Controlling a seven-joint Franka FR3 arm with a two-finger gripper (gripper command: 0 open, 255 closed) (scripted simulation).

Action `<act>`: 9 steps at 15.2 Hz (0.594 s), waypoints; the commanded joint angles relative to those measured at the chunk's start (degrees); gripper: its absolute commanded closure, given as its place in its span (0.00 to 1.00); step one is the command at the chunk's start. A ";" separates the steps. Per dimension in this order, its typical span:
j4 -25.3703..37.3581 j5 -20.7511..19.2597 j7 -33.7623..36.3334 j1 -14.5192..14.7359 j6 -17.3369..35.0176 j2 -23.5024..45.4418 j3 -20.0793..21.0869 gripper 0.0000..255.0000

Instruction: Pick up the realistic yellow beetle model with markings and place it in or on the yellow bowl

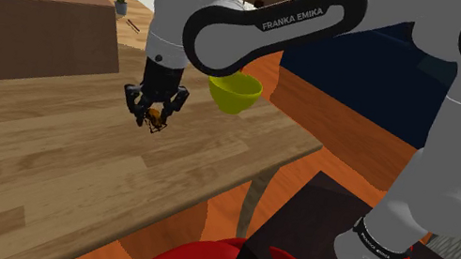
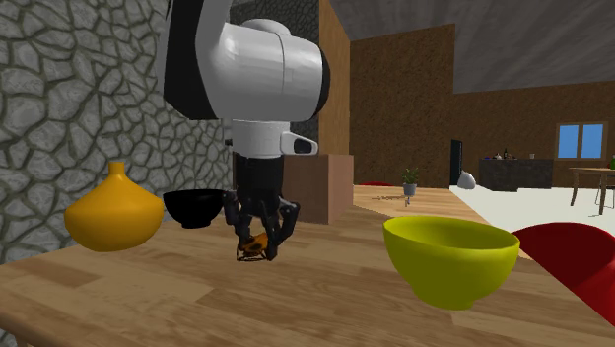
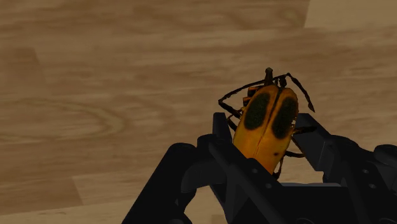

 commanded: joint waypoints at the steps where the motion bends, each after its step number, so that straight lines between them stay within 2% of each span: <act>1: 0.74 0.46 -0.23 -0.09 -1.40 -0.72 0.17 1.00; 9: 5.02 1.58 -0.96 -0.25 -7.06 -2.30 0.51 1.00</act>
